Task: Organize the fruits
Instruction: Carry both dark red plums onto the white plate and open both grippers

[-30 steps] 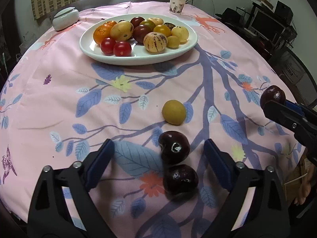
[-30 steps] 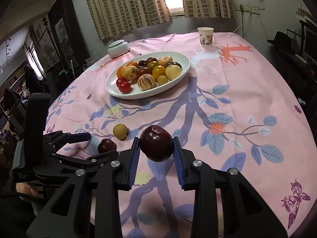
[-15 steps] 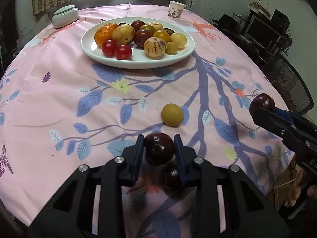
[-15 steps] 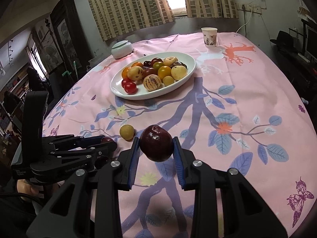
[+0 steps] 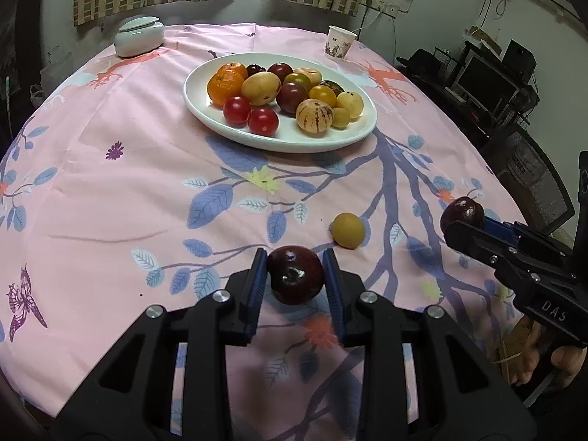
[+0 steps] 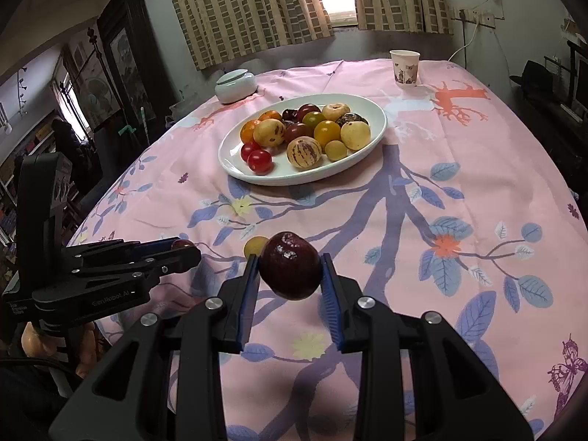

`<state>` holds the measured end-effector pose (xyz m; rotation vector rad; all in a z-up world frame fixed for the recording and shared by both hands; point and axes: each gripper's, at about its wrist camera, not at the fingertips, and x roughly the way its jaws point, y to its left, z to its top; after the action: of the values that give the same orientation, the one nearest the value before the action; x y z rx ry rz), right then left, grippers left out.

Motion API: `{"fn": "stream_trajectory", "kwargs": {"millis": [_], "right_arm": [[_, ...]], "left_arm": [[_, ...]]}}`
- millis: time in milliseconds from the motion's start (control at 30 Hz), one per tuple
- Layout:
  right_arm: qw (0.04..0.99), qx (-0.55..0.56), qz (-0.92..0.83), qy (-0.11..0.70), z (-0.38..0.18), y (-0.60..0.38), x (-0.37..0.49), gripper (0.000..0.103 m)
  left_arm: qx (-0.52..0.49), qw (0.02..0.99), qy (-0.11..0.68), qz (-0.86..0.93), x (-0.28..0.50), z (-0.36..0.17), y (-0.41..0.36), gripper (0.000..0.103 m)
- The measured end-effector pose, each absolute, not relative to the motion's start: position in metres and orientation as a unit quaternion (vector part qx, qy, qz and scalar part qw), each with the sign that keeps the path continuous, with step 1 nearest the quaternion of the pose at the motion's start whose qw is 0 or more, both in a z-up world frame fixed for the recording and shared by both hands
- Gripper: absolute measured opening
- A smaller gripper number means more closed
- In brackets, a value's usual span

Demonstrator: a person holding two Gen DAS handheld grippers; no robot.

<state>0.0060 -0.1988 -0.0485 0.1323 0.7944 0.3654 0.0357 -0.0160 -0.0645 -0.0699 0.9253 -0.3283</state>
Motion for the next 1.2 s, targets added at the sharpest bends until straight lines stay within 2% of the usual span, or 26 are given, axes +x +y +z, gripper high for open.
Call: {"fn": "stream_trajectory", "kwargs": {"millis": [467,700,933,1200], "right_arm": [[0.893,0.039,0.204,0.399,-0.046,-0.174,0.031,0.034],[0.890,0.015,0.222,0.398,-0.031,-0.160,0.080,0.034],[0.876,0.017,0.228,0.426,-0.037,-0.144,0.145,0.034],[0.876,-0.008,0.218,0.431,-0.044,-0.128,0.176,0.033]], "left_arm": [[-0.038,0.890,0.428,-0.151,0.057,-0.041,0.005,0.031],[-0.023,0.894,0.425,-0.140,0.128,-0.015,0.012,0.031],[-0.048,0.881,0.456,-0.115,0.212,-0.029,0.021,0.031],[-0.052,0.873,0.472,-0.116,0.239,-0.042,0.015,0.032]]}}
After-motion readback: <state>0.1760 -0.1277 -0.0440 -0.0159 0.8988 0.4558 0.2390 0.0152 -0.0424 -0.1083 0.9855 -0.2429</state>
